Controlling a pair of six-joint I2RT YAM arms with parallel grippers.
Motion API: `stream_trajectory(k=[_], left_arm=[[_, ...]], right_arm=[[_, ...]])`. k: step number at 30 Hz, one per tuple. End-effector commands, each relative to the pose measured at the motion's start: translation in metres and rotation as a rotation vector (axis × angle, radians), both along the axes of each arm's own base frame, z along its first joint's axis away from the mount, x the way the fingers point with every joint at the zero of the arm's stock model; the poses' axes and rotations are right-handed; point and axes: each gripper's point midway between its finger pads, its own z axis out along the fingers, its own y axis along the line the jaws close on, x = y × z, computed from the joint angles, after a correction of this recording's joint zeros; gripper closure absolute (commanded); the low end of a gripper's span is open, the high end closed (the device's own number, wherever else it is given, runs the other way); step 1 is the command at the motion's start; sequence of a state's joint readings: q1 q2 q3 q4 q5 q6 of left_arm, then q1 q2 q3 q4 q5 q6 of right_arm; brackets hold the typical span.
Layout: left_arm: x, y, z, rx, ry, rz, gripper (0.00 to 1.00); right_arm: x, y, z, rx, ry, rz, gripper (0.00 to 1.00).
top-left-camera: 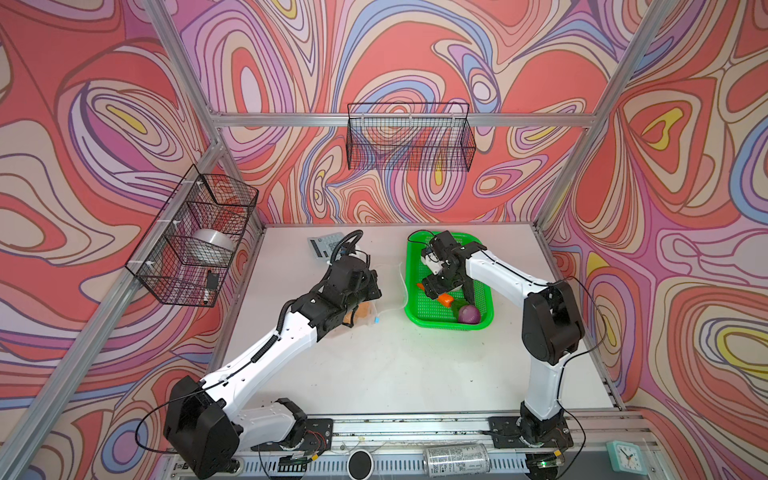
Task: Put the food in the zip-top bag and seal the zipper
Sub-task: 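Lower the right gripper into the basket and grasp the orange carrot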
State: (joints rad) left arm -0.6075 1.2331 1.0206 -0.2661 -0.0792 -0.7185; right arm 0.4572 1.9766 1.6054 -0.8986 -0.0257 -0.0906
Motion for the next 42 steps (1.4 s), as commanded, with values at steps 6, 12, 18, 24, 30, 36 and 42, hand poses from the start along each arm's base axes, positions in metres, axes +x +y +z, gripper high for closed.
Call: stream_trajectory(k=[6, 12, 18, 24, 30, 36, 42], left_arm=[[-0.003, -0.002, 0.009, -0.01, 0.004, -0.025, 1.0], [-0.008, 0.003, 0.0, 0.019, 0.025, -0.025, 1.0], [-0.005, 0.005, 0.003, 0.0, 0.006, 0.002, 1.0], [-0.001, 0.0, 0.006, -0.005, 0.007, -0.009, 1.0], [0.001, -0.001, 0.009, -0.003, -0.003, -0.009, 1.0], [0.001, -0.001, 0.009, -0.001, -0.004, -0.008, 1.0], [0.001, 0.0, 0.009, -0.007, -0.009, -0.002, 1.0]], right_arm=[[0.006, -0.002, -0.022, -0.058, 0.042, 0.089, 0.24], [0.01, -0.005, -0.039, -0.087, 0.037, 0.098, 0.26], [0.013, -0.003, -0.054, -0.083, 0.027, 0.093, 0.36], [0.016, -0.003, -0.061, -0.085, 0.024, 0.085, 0.44], [0.014, -0.004, -0.067, -0.082, 0.024, 0.066, 0.59], [0.018, 0.005, -0.036, -0.01, -0.035, 0.061, 0.67], [0.024, 0.009, 0.0, 0.035, -0.11, 0.05, 0.7]])
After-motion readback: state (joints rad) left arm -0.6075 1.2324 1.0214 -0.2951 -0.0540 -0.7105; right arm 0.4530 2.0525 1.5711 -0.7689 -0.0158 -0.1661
